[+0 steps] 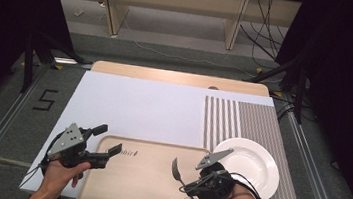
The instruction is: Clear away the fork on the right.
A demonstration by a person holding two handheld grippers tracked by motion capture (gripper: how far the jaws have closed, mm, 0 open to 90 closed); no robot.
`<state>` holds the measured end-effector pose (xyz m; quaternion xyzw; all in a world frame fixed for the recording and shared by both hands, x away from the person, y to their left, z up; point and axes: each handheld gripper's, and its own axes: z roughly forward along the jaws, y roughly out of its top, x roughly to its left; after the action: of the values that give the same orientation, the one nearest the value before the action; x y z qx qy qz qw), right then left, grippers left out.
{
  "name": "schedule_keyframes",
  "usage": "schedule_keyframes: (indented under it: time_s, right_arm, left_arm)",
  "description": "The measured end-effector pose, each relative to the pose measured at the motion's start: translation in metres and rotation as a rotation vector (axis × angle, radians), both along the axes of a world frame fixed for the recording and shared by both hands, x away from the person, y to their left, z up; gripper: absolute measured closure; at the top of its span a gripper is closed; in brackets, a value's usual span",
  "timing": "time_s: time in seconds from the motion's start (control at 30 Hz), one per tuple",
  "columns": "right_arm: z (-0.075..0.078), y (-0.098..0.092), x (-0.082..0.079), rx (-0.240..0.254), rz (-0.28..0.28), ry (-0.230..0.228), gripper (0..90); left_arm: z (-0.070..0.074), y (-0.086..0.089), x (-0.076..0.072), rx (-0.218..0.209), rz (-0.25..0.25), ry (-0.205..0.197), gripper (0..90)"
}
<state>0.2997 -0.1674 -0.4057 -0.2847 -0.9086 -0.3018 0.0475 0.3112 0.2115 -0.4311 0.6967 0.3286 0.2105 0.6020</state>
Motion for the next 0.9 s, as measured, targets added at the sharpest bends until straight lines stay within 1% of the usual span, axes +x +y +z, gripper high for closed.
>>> schedule_keyframes:
  time_s: [0.07,0.13,0.17,0.2,0.23,0.27,0.33,0.37,0.47,0.6,0.67,0.73,0.9]
  right_arm:
    - [-0.002,0.006,-0.001,-0.025,0.018,-0.01,85.6]
    - [-0.003,0.011,-0.002,-0.041,0.007,0.0,85.5]
    - [-0.003,0.013,-0.001,-0.049,0.014,0.006,85.5]
    - [-0.003,0.015,0.0,-0.056,0.009,0.005,85.5]
    - [-0.005,0.017,0.001,-0.053,0.018,0.001,85.6]
    - [-0.004,0.019,0.001,-0.064,0.009,0.009,85.6]
    - [-0.005,0.023,0.002,-0.069,0.019,0.001,85.5]
    - [-0.005,0.026,0.001,-0.084,0.014,0.009,85.6]
    - [-0.007,0.032,0.002,-0.096,0.02,0.013,85.6]
    - [-0.012,0.038,0.005,-0.123,0.022,0.03,85.5]
    - [-0.015,0.039,0.006,-0.132,0.023,0.038,85.5]
    - [-0.017,0.04,0.007,-0.137,0.012,0.046,85.5]
    - [-0.022,0.041,0.01,-0.142,0.01,0.069,85.5]
  left_arm:
    - [0.0,0.0,0.0,0.001,-0.001,-0.001,17.6]
    - [0.0,0.0,0.0,0.001,-0.001,-0.001,17.6]
    - [0.0,0.0,0.0,0.0,-0.001,-0.001,17.5]
    - [0.0,0.0,0.0,0.0,-0.002,-0.001,17.5]
    - [0.0,0.0,0.0,0.0,-0.003,-0.001,17.5]
    - [0.0,0.0,0.0,-0.001,-0.002,-0.001,17.5]
    - [0.0,0.0,0.0,-0.001,-0.002,-0.001,17.4]
    - [0.0,0.0,0.0,-0.001,-0.002,-0.001,17.4]
    - [0.0,0.0,0.0,-0.001,-0.002,-0.001,17.4]
    - [0.0,0.0,0.0,0.0,-0.005,-0.001,17.4]
    - [0.0,0.0,0.0,-0.001,-0.005,0.002,17.4]
    - [0.0,0.0,0.0,-0.001,-0.005,0.005,17.3]
    - [0.0,-0.001,0.0,-0.001,-0.007,0.004,17.3]
